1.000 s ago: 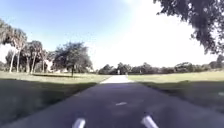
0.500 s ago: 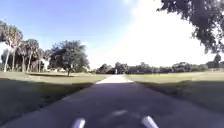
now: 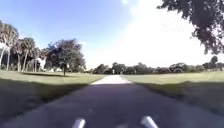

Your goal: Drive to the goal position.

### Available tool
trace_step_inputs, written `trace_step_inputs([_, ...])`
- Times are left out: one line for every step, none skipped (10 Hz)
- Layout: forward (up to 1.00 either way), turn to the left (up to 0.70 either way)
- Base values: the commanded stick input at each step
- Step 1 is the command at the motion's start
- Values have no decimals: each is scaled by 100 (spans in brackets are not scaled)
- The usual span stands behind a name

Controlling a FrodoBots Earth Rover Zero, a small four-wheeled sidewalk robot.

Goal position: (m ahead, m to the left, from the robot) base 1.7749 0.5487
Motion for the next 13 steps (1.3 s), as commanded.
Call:
trace_step_inputs([85, 0])
trace_step_inputs([85, 0])
trace_step_inputs([85, 5])
trace_step_inputs([85, 11])
trace_step_inputs([85, 16])
trace_step_inputs([85, 22])
trace_step_inputs([85, 28])
trace_step_inputs([85, 34])
trace_step_inputs([85, 34])
trace_step_inputs([85, 34])
trace_step_inputs([85, 34])
trace_step_inputs([85, 34])
trace_step_inputs([85, 34])
